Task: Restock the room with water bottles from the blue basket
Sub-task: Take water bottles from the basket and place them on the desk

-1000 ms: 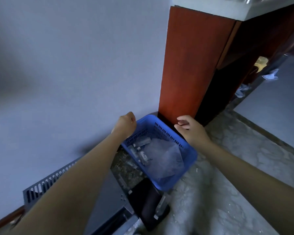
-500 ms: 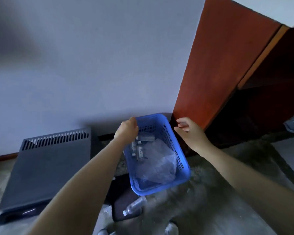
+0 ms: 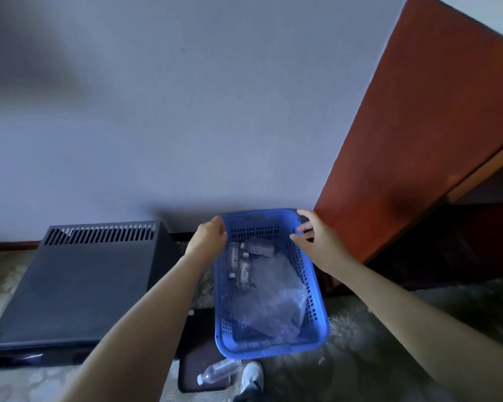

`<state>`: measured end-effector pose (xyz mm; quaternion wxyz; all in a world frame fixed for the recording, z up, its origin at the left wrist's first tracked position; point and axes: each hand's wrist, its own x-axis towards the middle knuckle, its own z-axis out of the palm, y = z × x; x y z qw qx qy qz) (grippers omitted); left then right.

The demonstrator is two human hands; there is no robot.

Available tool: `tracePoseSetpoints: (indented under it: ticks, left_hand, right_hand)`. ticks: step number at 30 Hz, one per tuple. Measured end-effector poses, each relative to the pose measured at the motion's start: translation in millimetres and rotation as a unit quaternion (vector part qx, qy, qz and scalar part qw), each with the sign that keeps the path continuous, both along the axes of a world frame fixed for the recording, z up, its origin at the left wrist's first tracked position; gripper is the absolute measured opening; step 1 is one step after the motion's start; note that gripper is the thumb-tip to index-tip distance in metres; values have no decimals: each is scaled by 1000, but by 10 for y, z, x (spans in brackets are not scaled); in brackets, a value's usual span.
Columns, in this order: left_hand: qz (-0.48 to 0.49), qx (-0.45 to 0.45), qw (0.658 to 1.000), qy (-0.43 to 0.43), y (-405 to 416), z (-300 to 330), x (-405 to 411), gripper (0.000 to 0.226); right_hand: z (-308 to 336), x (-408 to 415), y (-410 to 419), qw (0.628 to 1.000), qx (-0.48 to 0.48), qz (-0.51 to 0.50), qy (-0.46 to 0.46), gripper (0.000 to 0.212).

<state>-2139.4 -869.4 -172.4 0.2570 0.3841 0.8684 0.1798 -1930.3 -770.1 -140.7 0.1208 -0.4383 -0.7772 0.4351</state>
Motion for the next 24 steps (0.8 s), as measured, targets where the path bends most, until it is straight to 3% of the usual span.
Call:
tracePoseSetpoints:
  ticks: [5,12,18,24]
  left_hand:
    - [-8,8,1000,-8,524,-83,-119,21]
    - [24,-12,1000,10,861,-373,-296,27]
    - [55,-55,997,20,917,-1186,-229,48]
    - [72,-107,992,3,889,-2516,43,46]
  right_hand:
    - [-63,-115,543,999,-12,23,-19,76]
    - [-536,-380,1169,998,-18,53,-39,77]
    - [-1647,-426,1369,993,-24,100,-65,73]
    - [-2965,-322,1385,990,-47,110,-78,72]
